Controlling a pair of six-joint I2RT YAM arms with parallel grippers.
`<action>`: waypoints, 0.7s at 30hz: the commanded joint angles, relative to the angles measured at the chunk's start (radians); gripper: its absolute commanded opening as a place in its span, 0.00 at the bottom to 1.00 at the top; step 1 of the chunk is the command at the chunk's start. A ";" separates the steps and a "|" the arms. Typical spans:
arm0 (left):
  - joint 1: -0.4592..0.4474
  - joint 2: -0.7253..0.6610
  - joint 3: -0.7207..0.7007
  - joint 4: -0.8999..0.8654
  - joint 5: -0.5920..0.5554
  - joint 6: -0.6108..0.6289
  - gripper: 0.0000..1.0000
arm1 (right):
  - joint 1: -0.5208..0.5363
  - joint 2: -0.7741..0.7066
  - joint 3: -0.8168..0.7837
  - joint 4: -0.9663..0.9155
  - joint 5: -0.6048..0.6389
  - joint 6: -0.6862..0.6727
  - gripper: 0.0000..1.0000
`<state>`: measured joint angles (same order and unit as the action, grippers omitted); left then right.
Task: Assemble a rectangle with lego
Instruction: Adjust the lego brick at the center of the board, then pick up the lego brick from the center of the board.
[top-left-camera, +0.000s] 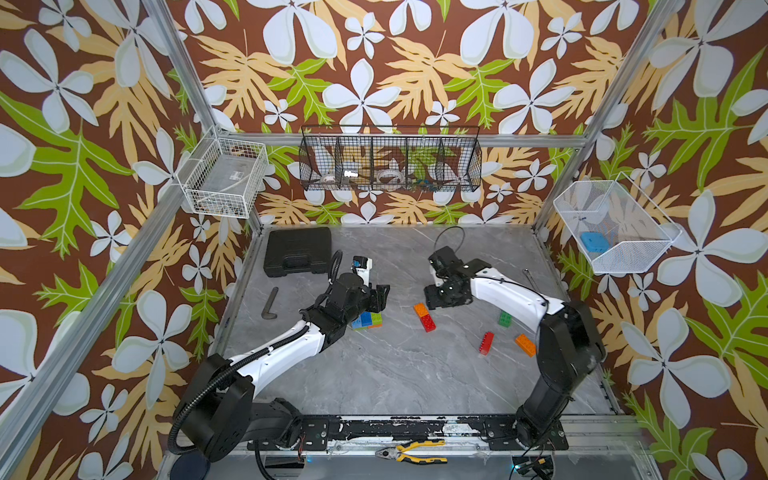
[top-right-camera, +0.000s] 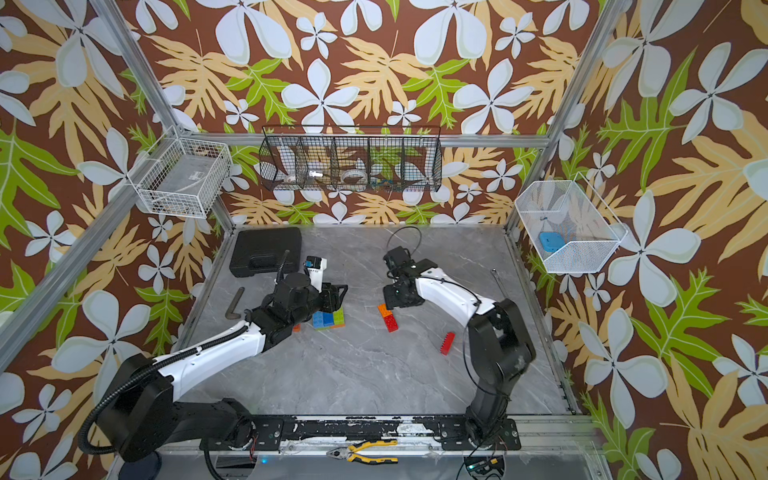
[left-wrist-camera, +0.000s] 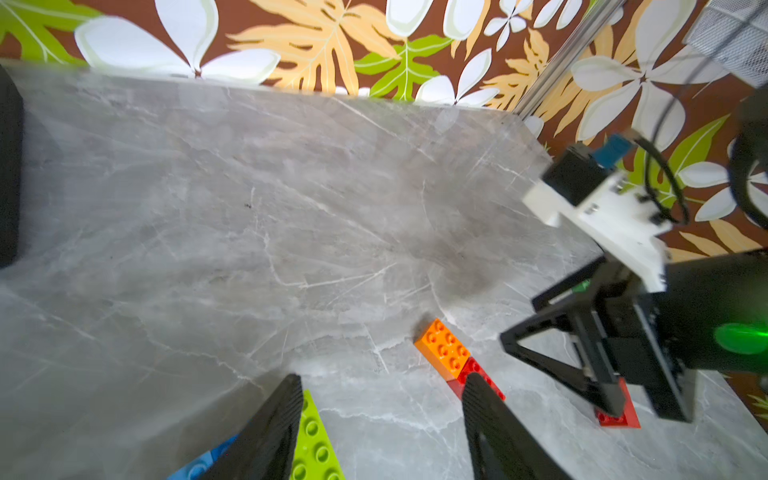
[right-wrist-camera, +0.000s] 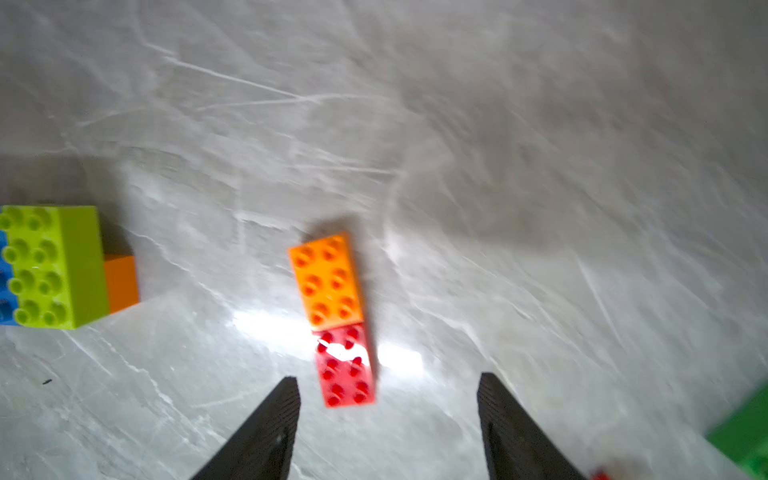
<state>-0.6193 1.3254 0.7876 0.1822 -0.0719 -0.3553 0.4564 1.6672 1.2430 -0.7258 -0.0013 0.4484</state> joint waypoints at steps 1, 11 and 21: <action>-0.081 0.033 0.063 -0.035 -0.062 0.103 0.65 | -0.106 -0.146 -0.155 -0.016 0.004 0.145 0.65; -0.266 0.201 0.183 -0.003 0.014 0.029 0.67 | -0.352 -0.316 -0.497 0.088 -0.133 0.177 0.67; -0.276 0.212 0.191 -0.015 0.033 -0.053 0.58 | -0.406 -0.296 -0.588 0.268 -0.219 0.178 0.26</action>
<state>-0.8948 1.5410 0.9695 0.1604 -0.0395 -0.3717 0.0513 1.3830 0.6636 -0.5293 -0.1810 0.6247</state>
